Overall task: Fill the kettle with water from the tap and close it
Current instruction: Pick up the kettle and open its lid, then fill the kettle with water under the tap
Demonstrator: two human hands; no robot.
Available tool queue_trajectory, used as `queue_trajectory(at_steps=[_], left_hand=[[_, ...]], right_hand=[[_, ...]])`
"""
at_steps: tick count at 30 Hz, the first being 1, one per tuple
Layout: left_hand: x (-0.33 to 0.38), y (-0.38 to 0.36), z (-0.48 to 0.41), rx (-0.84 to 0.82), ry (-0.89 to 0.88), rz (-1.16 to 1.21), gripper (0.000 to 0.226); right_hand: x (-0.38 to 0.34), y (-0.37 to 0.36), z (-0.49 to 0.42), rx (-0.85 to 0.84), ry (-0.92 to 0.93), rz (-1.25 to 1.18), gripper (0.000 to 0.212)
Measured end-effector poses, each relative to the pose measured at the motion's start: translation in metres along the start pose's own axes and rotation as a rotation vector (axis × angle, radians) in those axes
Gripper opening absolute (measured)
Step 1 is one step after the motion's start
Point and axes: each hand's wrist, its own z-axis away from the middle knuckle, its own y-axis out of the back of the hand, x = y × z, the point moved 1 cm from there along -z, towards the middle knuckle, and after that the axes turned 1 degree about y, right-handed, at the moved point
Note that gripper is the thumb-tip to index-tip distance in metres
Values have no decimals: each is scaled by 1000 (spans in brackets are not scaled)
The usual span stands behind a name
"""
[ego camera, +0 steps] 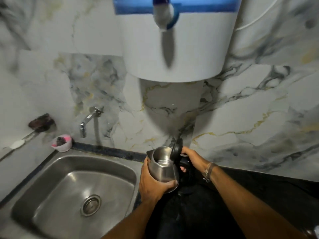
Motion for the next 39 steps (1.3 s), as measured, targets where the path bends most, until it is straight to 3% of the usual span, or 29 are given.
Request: queue_trajectory(at_steps=[6,9,11,13,15,17,22,24,28,34,39], left_hand=[[-33,96,-1,49,-3,7,157],[-62,142,-13,51,12,34,162],[-87,172,-26,29,27,41,165],[-109,206,-44,9,24,67,138],[-120,243,-68,57,49,113,102],[-121,280,-105,114,105,131,90],[-102,334,-213,147,122,-54,43],[-91,337,-245,148,125,-173,49],[-73,325,-293,62,95,-546,82],[-80,315,-330,-35,-60,-736,55],[-91,325,-357,-344,-262,-728,45]], right_hand=[[-5,-94,-2,-90,11,-124,47],[-14,-152,-14,-152,14,-126,54],[-18,-186,-26,-114,45,-131,71],[-22,-220,-40,-90,48,-110,80],[-28,-251,-51,-85,7,-93,68],[-34,-277,-67,-72,2,-53,60],[-43,-328,-102,24,-8,9,67],[-41,-342,-117,84,-10,25,58],[-43,-361,-132,177,-26,40,53],[-48,-370,-149,198,-67,45,70],[-56,-376,-167,148,-59,59,86]])
